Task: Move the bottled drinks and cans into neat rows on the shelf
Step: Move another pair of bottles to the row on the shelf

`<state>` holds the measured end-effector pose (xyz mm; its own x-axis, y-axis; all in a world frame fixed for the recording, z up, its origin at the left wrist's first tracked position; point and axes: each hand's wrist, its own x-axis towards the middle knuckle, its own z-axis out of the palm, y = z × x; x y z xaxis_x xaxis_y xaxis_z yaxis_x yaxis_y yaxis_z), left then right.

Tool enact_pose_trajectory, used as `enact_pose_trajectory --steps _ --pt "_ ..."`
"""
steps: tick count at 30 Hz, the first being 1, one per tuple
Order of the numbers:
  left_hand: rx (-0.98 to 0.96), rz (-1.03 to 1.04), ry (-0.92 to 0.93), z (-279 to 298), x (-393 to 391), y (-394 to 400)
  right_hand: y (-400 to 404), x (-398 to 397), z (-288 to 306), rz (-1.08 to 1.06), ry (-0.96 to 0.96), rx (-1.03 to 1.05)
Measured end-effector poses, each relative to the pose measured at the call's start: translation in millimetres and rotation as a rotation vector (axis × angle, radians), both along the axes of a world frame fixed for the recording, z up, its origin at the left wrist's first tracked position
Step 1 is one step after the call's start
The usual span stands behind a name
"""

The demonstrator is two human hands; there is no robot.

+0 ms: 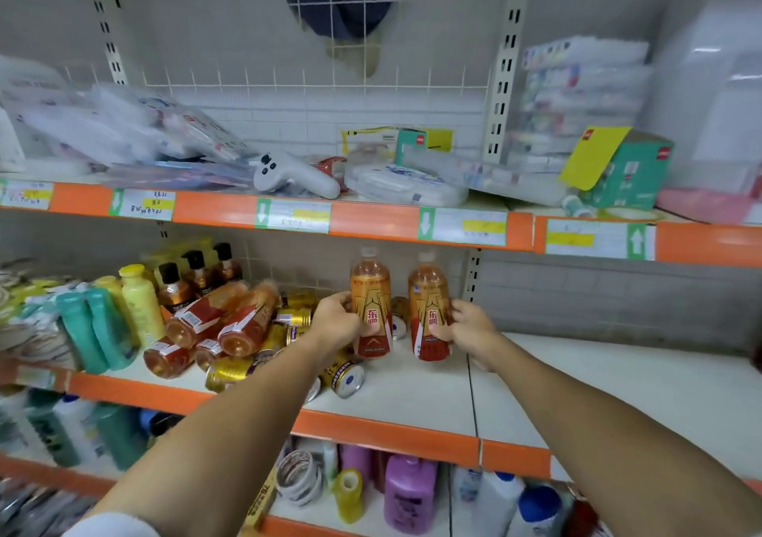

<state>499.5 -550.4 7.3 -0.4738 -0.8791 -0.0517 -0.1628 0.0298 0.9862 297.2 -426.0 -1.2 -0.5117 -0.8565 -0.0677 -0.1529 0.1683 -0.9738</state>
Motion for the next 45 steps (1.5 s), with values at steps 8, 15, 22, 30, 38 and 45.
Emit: enact_pose_trajectory --steps 8,15,22,30,38,45 --pt "-0.009 -0.114 0.007 -0.5 -62.9 46.2 72.8 -48.1 -1.1 -0.132 -0.045 -0.051" --pt "0.003 -0.206 -0.010 -5.3 -123.4 108.6 157.7 -88.5 -3.2 -0.242 -0.084 -0.084" --pt "0.031 -0.344 0.009 -14.2 -187.4 175.3 250.2 -128.7 -7.0 -0.354 -0.083 -0.087" --pt "0.054 -0.493 0.041 -14.9 -256.4 255.8 352.0 -169.0 -4.0 -0.497 -0.062 -0.097" --pt "0.075 -0.572 0.039 -18.8 -307.4 322.0 429.9 -197.0 -4.4 -0.598 -0.073 -0.080" --pt "0.086 -0.607 0.025 -21.9 -339.9 358.1 464.8 -215.0 -7.5 -0.641 -0.078 -0.074"
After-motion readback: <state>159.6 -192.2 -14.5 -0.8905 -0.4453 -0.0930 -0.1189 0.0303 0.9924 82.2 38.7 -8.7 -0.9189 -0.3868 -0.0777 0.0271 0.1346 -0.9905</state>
